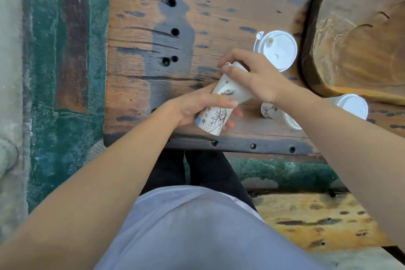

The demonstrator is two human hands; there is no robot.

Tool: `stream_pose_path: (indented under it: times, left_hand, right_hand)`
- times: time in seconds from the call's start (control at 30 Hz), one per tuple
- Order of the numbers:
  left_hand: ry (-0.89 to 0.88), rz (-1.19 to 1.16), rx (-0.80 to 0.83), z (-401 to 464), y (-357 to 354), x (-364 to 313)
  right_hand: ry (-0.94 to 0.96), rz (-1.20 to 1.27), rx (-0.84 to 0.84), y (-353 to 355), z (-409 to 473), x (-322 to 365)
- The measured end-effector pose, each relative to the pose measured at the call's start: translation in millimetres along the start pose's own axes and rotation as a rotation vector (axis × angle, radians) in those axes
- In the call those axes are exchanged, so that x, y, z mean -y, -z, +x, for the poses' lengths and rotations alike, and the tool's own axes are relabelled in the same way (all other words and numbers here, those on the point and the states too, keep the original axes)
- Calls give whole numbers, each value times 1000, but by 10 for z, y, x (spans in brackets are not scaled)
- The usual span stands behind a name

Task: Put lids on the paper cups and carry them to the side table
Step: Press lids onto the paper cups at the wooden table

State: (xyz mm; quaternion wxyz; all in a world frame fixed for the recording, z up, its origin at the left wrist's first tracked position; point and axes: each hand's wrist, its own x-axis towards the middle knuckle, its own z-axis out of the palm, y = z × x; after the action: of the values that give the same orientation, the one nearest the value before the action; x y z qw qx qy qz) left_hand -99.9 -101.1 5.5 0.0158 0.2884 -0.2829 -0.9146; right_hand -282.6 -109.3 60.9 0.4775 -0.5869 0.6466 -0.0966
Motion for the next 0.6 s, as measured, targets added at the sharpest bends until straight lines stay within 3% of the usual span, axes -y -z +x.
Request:
stream_pose_path:
  times: [0.17, 0.47, 0.6]
  left_hand:
    - [7, -4, -65, 31, -27, 87]
    - [33, 11, -92, -53, -112, 133]
    - [108, -272, -34, -84, -152, 180]
  right_hand:
    - [-189, 30, 74, 33, 59, 14]
    - [-129, 88, 71, -26, -134, -42]
    - [-311, 315, 183, 27, -90, 88]
